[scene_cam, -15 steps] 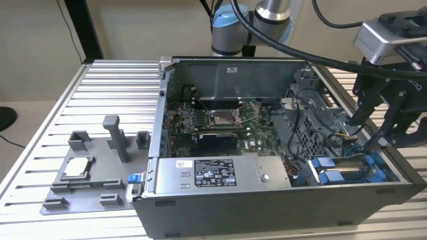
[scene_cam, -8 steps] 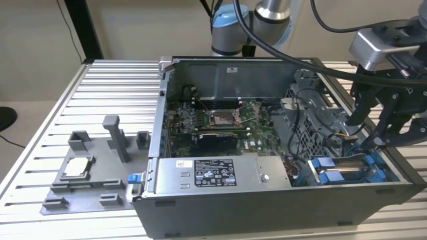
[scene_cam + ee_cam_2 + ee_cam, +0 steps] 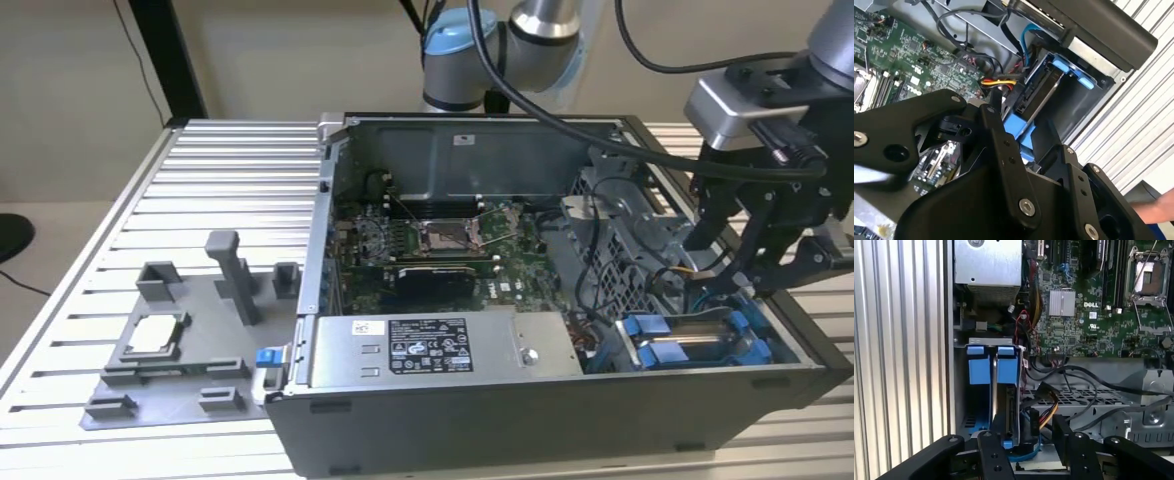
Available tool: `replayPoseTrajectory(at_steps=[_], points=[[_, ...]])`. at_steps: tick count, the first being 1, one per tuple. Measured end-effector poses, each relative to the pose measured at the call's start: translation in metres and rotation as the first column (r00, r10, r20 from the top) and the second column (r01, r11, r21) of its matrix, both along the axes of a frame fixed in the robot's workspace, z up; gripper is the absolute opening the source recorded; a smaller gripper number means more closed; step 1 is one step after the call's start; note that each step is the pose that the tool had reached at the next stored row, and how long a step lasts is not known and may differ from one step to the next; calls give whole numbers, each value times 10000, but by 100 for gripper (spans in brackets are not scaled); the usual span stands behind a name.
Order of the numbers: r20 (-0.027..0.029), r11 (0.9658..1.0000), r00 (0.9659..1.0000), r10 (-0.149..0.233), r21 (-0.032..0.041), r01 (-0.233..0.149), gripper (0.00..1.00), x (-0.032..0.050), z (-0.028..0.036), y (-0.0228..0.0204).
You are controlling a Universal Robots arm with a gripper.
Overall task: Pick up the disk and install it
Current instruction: 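Insert the first disk wire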
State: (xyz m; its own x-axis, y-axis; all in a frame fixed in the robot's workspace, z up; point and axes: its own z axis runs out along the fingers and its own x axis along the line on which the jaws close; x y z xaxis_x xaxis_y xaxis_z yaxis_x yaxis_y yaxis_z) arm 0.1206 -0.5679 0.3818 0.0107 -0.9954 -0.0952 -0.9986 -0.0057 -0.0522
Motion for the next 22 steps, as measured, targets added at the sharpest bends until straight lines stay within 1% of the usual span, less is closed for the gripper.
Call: replayPoseTrajectory(at_steps=[2, 4, 5, 6, 9, 10, 11, 12, 14, 18, 22], points=[[0, 10000, 10000, 1, 2, -1, 100, 3, -37, 37], [11, 10000, 10000, 0, 3, 0, 100, 6, -66, 49], [32, 10000, 10000, 0, -8, 0, 100, 8, -74, 54], [70, 10000, 10000, 0, -21, 0, 100, 8, -82, 60], [237, 10000, 9997, 2, -65, 0, 100, 8, -104, 71], [279, 10000, 9996, 2, -74, 0, 100, 8, -112, 72], [308, 10000, 9995, 3, -96, 0, 100, 8, -123, 73], [310, 9999, 9995, 2, -137, 2, 100, 4, -136, 73], [315, 9998, 9995, 1, -178, 4, 100, -4, -146, 73], [356, 9996, 9994, 6, -274, 4, 100, -16, -173, 75], [366, 9996, 9993, 6, -283, 5, 100, -18, -182, 82]])
